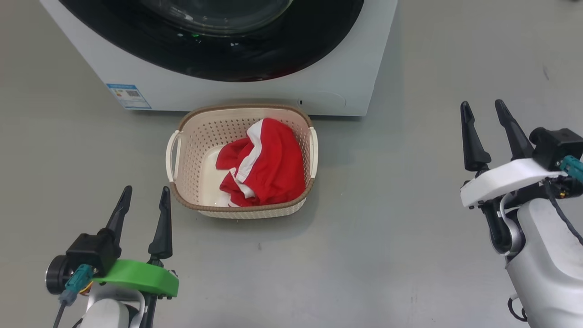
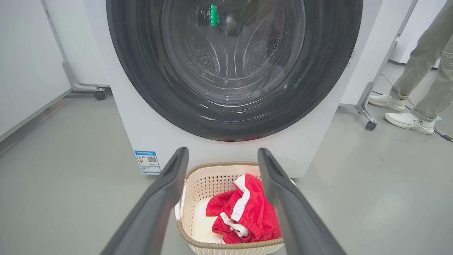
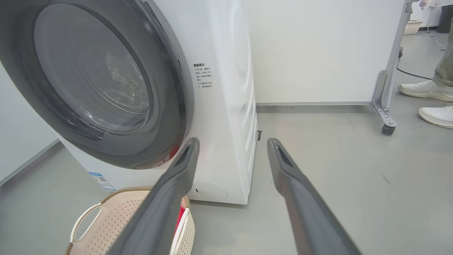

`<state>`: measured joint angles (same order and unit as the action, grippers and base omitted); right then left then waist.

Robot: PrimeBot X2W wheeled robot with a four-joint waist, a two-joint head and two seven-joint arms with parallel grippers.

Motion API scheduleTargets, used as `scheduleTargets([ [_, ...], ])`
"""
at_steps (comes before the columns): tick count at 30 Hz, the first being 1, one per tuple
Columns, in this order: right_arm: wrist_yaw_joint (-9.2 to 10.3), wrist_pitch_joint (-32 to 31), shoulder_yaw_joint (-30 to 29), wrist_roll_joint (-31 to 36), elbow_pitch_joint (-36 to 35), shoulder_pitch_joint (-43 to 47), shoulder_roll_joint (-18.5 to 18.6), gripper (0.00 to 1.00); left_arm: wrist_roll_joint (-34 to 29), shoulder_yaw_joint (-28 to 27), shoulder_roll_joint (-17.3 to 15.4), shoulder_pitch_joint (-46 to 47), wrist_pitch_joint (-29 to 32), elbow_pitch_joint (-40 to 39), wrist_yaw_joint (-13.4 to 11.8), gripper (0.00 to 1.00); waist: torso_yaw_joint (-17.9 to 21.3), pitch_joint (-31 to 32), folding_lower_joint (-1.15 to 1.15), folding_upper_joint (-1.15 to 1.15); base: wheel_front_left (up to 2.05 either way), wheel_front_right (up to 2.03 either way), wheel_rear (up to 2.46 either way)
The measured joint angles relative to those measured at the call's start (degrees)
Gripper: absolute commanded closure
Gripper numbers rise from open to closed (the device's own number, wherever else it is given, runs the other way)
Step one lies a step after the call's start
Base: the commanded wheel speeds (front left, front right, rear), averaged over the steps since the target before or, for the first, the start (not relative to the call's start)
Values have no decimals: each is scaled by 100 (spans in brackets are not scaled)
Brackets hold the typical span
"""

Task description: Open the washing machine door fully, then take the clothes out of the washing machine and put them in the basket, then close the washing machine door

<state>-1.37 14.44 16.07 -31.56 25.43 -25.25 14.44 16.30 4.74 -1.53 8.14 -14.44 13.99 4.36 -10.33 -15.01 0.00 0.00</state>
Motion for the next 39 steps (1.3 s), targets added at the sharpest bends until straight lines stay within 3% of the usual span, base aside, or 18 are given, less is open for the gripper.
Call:
scheduleTargets([
  [18, 140, 0, -378, 602, -504, 1281, -270, 0, -88, -300, -14, -631, 0, 10, -2, 0, 501, 893, 0, 0, 0, 0, 0],
  [39, 149, 0, -595, 1006, -827, 1833, -517, 0, -122, -412, -29, -943, 0, -167, 51, 0, 593, 1232, 0, 0, 0, 0, 0],
])
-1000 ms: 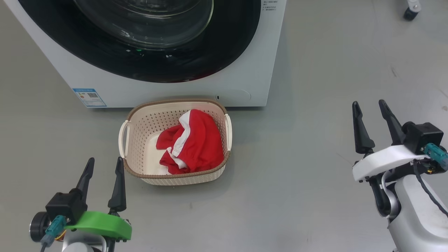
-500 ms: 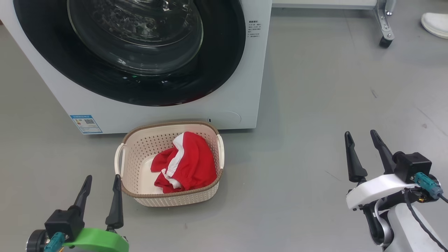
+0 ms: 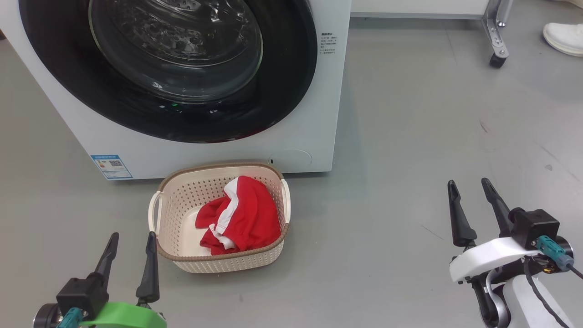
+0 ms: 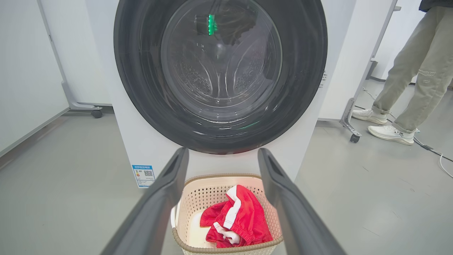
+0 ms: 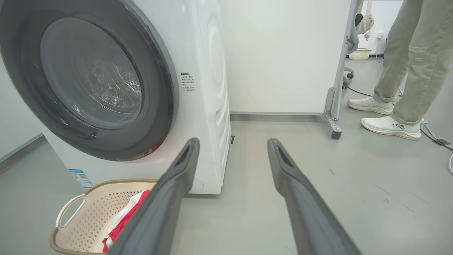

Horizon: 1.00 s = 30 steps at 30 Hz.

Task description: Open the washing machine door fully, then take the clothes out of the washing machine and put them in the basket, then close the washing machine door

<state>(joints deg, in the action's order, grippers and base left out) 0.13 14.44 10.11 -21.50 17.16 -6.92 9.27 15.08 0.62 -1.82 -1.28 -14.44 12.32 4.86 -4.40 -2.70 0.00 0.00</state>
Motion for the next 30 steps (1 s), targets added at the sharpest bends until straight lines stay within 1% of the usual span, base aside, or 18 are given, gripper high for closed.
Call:
scheduleTargets([
  [9, -8, 0, -111, 71, -75, 63, -80, 0, -7, 22, -3, -51, 0, -32, 26, 0, 4, 5, 0, 0, 0, 0, 0],
  [10, -25, 0, -124, 85, -83, 73, -86, 100, -7, 27, -4, -51, 0, -36, 45, 100, 3, 3, 0, 0, 0, 0, 0],
  [16, -47, -5, -85, 88, 233, 361, -238, 100, -5, 74, 108, -120, 26, 304, 51, 100, 2, 2, 0, 0, 0, 0, 0],
  [19, -51, -25, -103, 18, 278, 425, -275, 100, 44, 64, 116, -138, 75, 363, 51, 100, 6, 5, 0, 0, 0, 0, 0],
  [23, -57, -123, -183, -165, 285, 415, -282, 100, 249, -25, 116, -131, 164, 414, 51, 100, 24, 15, 0, 0, 0, 0, 0],
  [30, -105, -286, -325, -755, 310, 393, -305, 100, 835, -141, 115, -75, 381, 535, 54, 100, 61, 36, 0, 0, 0, 0, 0],
])
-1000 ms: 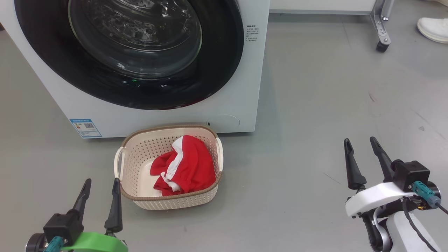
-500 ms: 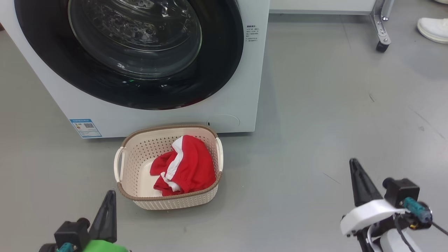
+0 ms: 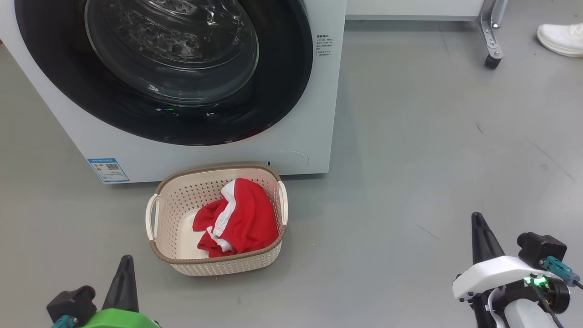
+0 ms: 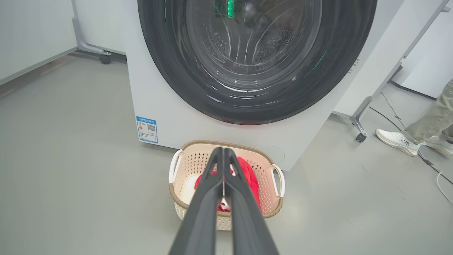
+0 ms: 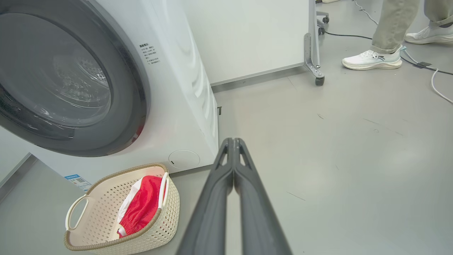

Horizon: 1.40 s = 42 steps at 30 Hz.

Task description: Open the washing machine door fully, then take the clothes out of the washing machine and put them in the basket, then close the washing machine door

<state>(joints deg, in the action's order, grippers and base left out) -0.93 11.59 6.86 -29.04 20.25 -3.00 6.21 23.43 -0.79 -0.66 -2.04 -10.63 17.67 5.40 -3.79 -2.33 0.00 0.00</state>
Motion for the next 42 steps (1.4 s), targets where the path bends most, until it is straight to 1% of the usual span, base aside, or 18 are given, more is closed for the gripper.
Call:
scheduleTargets([
  [4, -18, -86, -63, -285, 0, -1, -23, 100, 371, -5, 0, 29, 68, 4, 0, 100, 17, 11, 0, 0, 0, 0, 0],
  [22, -147, -479, -372, -1438, -24, -12, -86, 100, 1599, -107, -3, 158, 468, 19, 20, 100, 88, 55, 0, 0, 0, 0, 0],
  [27, -157, -580, -456, -1771, -48, -13, -102, 100, 1956, -129, -5, 176, 578, 18, 21, 100, 108, 67, 0, 0, 0, 0, 0],
  [29, -192, -614, -493, -1885, -55, -14, -113, 100, 2126, -135, -5, 182, 606, 16, 23, 100, 116, 71, 0, 0, 0, 0, 0],
  [35, -204, -734, -587, -2297, -85, -15, -160, 100, 2554, -168, -9, 216, 708, 11, 53, 100, 141, 85, 0, 0, 0, 0, 0],
  [38, -252, -794, -633, -2501, -102, -16, -169, 100, 2770, -188, -11, 240, 761, 7, 64, 100, 153, 92, 0, 0, 0, 0, 0],
  [42, -253, -875, -700, -2772, -118, -19, -179, 100, 3037, -207, -13, 262, 832, 2, 71, 100, 169, 101, 0, 0, 0, 0, 0],
])
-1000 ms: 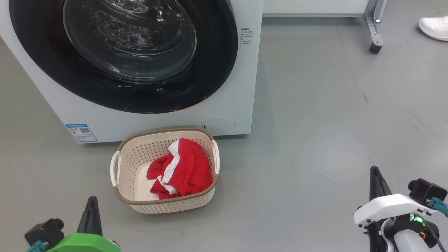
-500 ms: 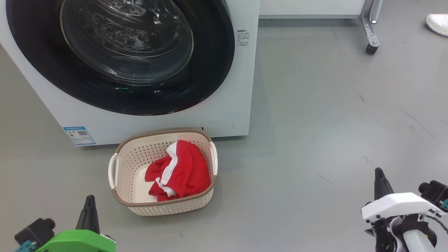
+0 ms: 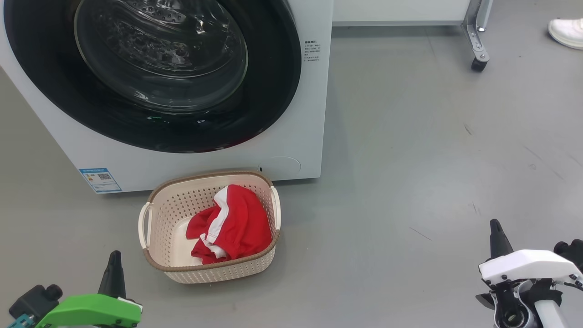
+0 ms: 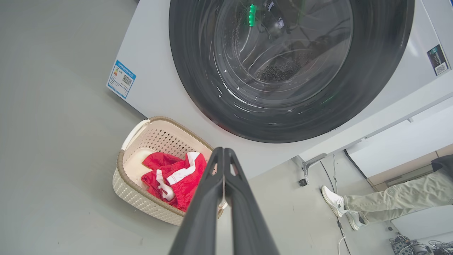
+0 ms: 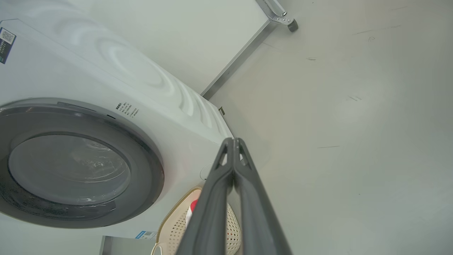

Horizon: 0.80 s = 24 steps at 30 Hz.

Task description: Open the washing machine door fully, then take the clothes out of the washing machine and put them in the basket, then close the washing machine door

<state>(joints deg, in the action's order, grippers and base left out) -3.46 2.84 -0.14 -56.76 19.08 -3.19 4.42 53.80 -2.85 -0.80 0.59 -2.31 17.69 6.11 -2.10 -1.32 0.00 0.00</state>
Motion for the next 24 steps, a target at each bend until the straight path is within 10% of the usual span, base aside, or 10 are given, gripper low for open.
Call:
scheduleTargets([
  [24, -171, -442, -386, -1659, -124, -18, -93, 100, 1796, -90, -20, 129, 437, -69, 33, 100, 102, 57, 0, 0, 0, 0, 0],
])
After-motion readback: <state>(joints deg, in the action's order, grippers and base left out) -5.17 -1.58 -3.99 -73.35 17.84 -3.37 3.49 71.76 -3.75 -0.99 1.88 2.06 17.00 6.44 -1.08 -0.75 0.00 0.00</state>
